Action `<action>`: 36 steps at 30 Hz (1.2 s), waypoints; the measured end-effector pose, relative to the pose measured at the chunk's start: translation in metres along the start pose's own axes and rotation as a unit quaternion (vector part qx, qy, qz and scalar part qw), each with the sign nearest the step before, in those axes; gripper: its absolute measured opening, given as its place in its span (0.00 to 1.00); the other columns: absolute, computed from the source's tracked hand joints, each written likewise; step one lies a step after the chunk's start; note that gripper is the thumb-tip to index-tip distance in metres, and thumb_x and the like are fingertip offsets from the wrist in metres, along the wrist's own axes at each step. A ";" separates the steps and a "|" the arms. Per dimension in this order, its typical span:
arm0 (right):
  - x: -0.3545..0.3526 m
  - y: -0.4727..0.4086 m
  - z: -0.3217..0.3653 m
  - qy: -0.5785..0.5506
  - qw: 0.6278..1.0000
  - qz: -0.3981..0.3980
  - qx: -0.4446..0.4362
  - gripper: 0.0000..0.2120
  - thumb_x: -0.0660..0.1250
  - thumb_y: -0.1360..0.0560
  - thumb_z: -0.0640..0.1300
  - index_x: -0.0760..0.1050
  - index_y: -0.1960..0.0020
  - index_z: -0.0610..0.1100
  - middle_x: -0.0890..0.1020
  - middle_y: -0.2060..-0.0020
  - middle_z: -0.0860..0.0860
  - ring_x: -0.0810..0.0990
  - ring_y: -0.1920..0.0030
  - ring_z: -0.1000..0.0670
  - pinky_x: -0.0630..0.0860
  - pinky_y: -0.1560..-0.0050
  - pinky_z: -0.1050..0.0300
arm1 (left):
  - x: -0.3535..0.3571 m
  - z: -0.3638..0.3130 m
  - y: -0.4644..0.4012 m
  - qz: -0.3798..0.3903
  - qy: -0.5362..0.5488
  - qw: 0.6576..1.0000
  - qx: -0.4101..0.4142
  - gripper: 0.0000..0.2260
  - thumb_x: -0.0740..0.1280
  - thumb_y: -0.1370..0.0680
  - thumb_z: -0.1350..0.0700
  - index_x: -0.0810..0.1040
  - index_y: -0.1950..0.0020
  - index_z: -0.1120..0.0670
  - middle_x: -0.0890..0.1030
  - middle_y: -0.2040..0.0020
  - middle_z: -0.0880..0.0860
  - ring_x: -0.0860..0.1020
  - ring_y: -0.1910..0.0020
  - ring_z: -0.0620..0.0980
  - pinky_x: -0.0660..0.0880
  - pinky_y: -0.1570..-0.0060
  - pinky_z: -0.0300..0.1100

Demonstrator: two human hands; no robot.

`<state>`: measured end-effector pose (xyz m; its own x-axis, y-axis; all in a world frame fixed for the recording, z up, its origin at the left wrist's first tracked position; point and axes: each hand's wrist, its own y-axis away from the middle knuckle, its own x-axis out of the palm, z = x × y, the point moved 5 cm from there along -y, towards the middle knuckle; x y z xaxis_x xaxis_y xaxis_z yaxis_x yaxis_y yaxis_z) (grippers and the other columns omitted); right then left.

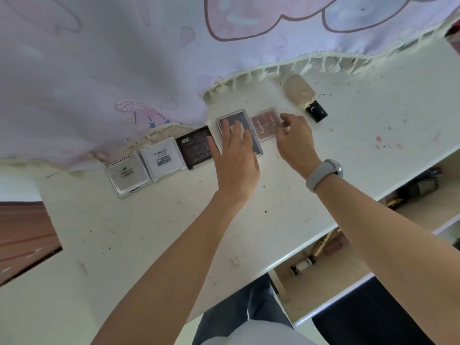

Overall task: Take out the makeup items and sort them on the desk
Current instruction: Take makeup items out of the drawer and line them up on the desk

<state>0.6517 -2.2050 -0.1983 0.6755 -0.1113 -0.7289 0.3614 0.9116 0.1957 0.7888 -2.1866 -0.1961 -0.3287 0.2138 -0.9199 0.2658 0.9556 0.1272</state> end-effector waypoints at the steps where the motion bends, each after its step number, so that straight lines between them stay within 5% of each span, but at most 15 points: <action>1: 0.001 0.002 0.001 0.012 1.000 0.009 -0.013 0.18 0.56 0.23 0.36 0.69 0.34 0.40 0.71 0.40 0.40 0.73 0.45 0.44 0.66 0.47 0.63 | 0.002 0.002 0.003 0.005 -0.052 0.998 0.029 0.20 0.55 0.19 0.55 0.61 0.27 0.56 0.56 0.24 0.56 0.46 0.24 0.56 0.38 0.31 0.62; 9: 0.017 0.016 0.016 0.197 0.969 0.039 -0.141 0.24 0.55 0.25 0.33 0.65 0.30 0.46 0.67 0.33 0.45 0.65 0.38 0.40 0.68 0.41 0.46 | 0.000 0.022 0.002 -0.012 -0.122 0.992 0.018 0.20 0.54 0.19 0.50 0.61 0.27 0.51 0.59 0.25 0.54 0.54 0.25 0.56 0.40 0.32 0.65; 14: 0.010 0.024 0.009 0.163 0.975 0.050 -0.142 0.24 0.55 0.24 0.33 0.62 0.29 0.44 0.64 0.29 0.44 0.64 0.35 0.41 0.66 0.37 0.46 | -0.002 0.015 0.002 -0.003 -0.105 0.994 0.005 0.20 0.56 0.20 0.53 0.63 0.28 0.52 0.57 0.25 0.56 0.52 0.25 0.57 0.40 0.33 0.67; 17: -0.019 0.050 -0.010 0.080 0.986 -0.006 -0.146 0.19 0.55 0.25 0.31 0.70 0.35 0.38 0.74 0.37 0.42 0.71 0.38 0.42 0.70 0.38 0.49 | -0.006 -0.012 0.018 -0.042 -0.054 0.997 0.030 0.17 0.61 0.22 0.59 0.70 0.33 0.54 0.66 0.29 0.58 0.58 0.27 0.59 0.46 0.33 0.67; 21: -0.068 0.115 -0.067 0.031 0.986 -0.069 -0.149 0.15 0.57 0.29 0.25 0.76 0.46 0.33 0.80 0.52 0.41 0.79 0.52 0.43 0.78 0.53 0.51 | 0.004 -0.078 0.068 -0.087 0.054 0.984 0.146 0.14 0.66 0.27 0.64 0.77 0.41 0.58 0.77 0.39 0.60 0.73 0.37 0.60 0.67 0.38 0.61; 27: -0.124 0.177 -0.185 0.093 0.994 -0.060 -0.021 0.11 0.60 0.26 0.30 0.76 0.46 0.35 0.79 0.52 0.42 0.78 0.50 0.43 0.76 0.53 0.52 | 0.066 -0.158 0.143 0.044 0.163 0.962 0.215 0.12 0.64 0.26 0.66 0.78 0.44 0.61 0.78 0.44 0.59 0.77 0.46 0.58 0.75 0.49 0.50; 32: -0.145 0.149 -0.250 0.241 0.970 -0.010 0.038 0.12 0.57 0.24 0.37 0.76 0.45 0.36 0.79 0.50 0.40 0.76 0.49 0.39 0.71 0.47 0.46 | 0.132 -0.178 0.163 0.146 0.102 0.969 0.173 0.15 0.58 0.21 0.60 0.73 0.36 0.59 0.74 0.38 0.57 0.73 0.40 0.55 0.71 0.44 0.51; 36: -0.134 0.113 -0.271 0.328 0.939 0.075 0.068 0.09 0.57 0.24 0.38 0.72 0.47 0.36 0.78 0.49 0.39 0.75 0.47 0.38 0.68 0.53 0.49 | 0.168 -0.177 0.159 0.158 0.079 0.977 0.116 0.15 0.57 0.21 0.60 0.71 0.34 0.58 0.72 0.36 0.55 0.71 0.40 0.54 0.69 0.41 0.48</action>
<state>0.4276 -1.9795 -0.2566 0.2000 0.3220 -0.9254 0.4023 0.8342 0.3772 0.6153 -1.9625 -0.2642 -0.3274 0.5371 -0.7774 0.5689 0.7689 0.2917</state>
